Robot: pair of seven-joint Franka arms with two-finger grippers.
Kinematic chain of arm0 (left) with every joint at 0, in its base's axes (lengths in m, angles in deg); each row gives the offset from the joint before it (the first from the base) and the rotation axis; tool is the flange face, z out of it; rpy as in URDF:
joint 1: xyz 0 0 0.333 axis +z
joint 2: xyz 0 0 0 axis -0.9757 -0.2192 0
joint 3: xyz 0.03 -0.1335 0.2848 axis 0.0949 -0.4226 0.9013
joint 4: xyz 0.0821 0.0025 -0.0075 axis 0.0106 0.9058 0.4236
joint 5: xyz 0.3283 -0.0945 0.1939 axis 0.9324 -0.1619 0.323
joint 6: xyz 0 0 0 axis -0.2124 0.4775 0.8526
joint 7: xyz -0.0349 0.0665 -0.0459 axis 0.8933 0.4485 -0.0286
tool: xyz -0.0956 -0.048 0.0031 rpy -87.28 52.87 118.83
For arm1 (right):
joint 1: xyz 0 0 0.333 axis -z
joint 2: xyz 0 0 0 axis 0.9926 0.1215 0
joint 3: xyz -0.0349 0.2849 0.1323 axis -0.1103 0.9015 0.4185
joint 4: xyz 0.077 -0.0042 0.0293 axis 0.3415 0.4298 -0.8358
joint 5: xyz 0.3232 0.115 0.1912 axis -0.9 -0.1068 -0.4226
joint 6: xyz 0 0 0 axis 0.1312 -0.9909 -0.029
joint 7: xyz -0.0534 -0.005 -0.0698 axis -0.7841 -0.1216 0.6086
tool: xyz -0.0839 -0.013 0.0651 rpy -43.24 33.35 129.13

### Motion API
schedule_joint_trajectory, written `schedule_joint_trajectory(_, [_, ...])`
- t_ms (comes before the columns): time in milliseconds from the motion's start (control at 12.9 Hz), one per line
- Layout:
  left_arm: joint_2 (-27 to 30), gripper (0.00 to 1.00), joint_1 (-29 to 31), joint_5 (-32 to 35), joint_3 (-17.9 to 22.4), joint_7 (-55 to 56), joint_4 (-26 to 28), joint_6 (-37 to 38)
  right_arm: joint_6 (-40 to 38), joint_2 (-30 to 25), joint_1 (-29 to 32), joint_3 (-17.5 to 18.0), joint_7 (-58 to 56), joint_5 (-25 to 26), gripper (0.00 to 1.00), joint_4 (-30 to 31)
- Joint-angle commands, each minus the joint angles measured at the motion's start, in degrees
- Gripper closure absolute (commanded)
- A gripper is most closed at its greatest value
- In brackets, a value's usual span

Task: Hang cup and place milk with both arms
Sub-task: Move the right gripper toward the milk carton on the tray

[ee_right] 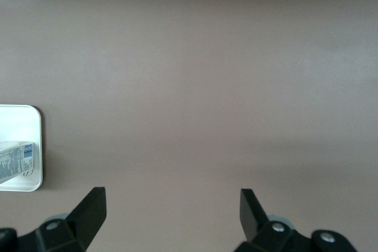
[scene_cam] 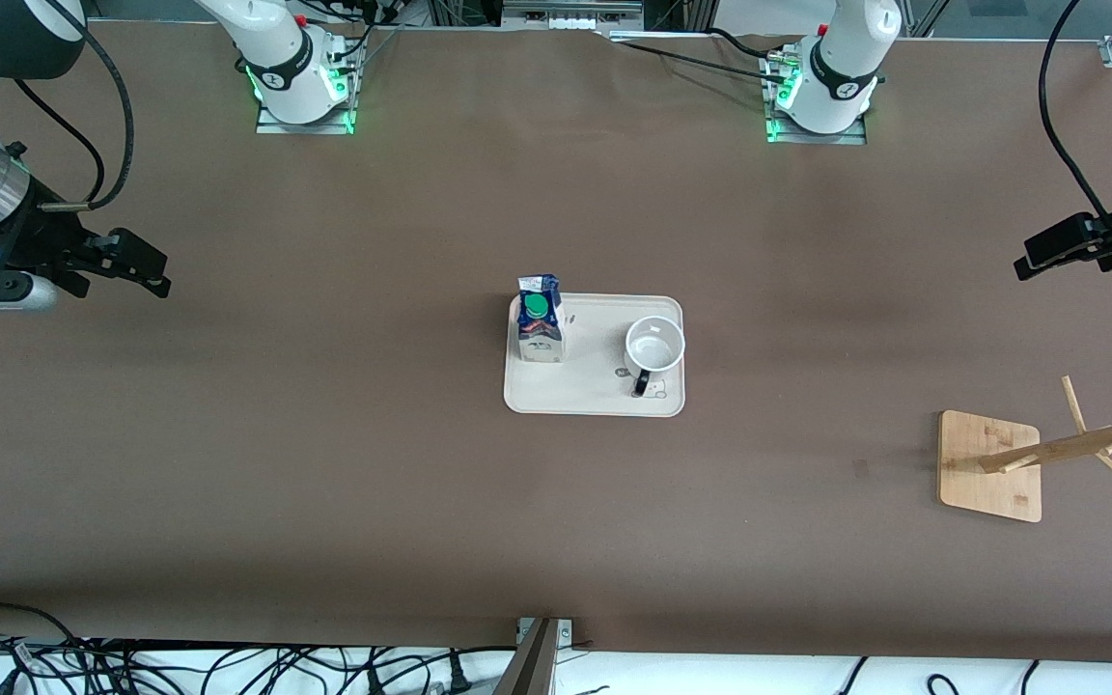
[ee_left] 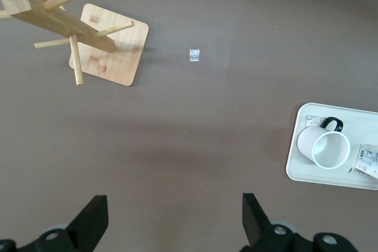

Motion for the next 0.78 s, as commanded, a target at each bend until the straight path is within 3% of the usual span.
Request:
schedule_joint_trajectory(0, [0.56, 0.00, -0.43, 1.66, -0.18, -0.42, 0.36, -0.11, -0.44, -0.63, 0.48, 0.32, 0.25, 0.02, 0.00, 0.71])
schedule_joint_trajectory(699, [0.30, 0.00, -0.87, 1.66, -0.36, -0.60, 0.18, -3.18, 0.08, -0.03, 0.74, 0.23, -0.10, 0.72, 0.00, -0.07])
